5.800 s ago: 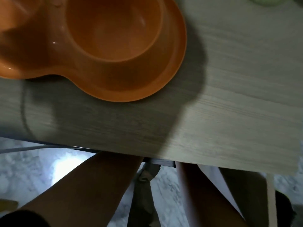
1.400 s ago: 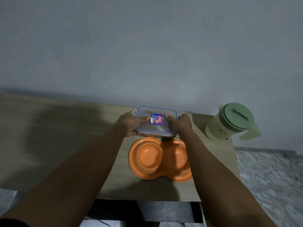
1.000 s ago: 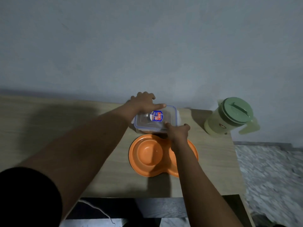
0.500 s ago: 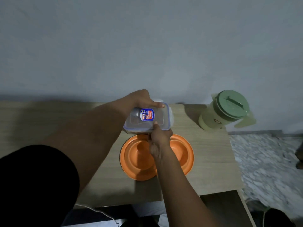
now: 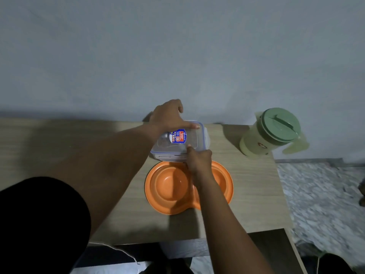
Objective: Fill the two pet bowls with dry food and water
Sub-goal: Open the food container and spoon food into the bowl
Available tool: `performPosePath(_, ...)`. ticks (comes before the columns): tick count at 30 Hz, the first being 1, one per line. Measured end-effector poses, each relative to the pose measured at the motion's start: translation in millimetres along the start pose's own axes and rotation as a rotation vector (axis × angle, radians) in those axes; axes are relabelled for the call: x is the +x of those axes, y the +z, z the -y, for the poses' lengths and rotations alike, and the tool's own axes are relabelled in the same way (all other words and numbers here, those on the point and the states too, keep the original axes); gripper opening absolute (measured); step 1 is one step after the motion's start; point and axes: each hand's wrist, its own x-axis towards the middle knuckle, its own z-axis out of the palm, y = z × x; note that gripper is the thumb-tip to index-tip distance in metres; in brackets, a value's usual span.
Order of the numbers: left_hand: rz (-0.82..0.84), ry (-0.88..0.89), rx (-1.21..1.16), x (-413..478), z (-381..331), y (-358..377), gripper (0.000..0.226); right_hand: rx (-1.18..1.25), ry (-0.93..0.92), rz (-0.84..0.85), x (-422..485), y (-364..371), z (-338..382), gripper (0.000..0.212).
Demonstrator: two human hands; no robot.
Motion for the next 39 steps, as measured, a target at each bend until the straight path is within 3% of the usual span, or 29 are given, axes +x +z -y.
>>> performPosePath(3,-0.133,-0.010,0.029,-14,7,-1,0.079,-0.190,-0.062,-0.024,7,-22,11,0.085)
performPosePath(8,-0.099,-0.456,-0.191,-57,52,-6,0.119,-0.301,-0.215,0.032,23,-42,45,0.073)
performPosePath(10,-0.009,-0.602,-0.391,-73,63,-10,0.107,-0.317,-0.183,0.086,28,-41,51,0.057)
performPosePath(13,0.068,-0.685,-0.789,-89,64,-9,0.064,-0.301,-0.165,0.165,26,-40,55,0.009)
performPosePath(16,-0.015,-0.688,-0.972,-92,63,-11,0.053,-0.298,-0.185,0.153,19,-33,57,0.011)
performPosePath(25,-0.158,-0.734,-0.764,-127,116,-64,0.040,-0.319,-0.263,0.259,-20,41,47,0.008)
performPosePath(28,-0.251,-0.767,-0.780,-143,142,-80,0.040,-0.367,-0.267,0.289,-29,72,33,0.026)
performPosePath(32,-0.221,-0.799,-0.778,-159,160,-88,0.040,-0.393,-0.276,0.275,-35,94,18,0.043)
performPosePath(39,-0.286,-0.743,-0.455,-159,154,-100,0.071,-0.324,-0.333,0.188,-53,88,39,0.033)
